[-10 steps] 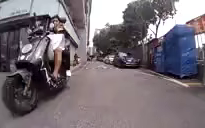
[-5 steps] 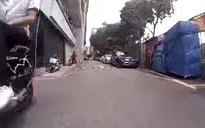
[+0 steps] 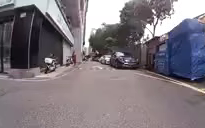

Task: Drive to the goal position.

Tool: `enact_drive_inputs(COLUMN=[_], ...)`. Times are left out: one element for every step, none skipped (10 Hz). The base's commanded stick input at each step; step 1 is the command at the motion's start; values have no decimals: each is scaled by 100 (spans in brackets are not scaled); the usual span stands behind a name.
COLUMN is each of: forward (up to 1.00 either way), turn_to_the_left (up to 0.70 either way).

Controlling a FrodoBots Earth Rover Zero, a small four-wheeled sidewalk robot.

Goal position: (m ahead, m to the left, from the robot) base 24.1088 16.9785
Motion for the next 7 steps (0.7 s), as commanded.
enact_drive_inputs(forward=[70,70,70,70,70,70,70], turn_to_the_left=[0,0,0,0,0,0,0])
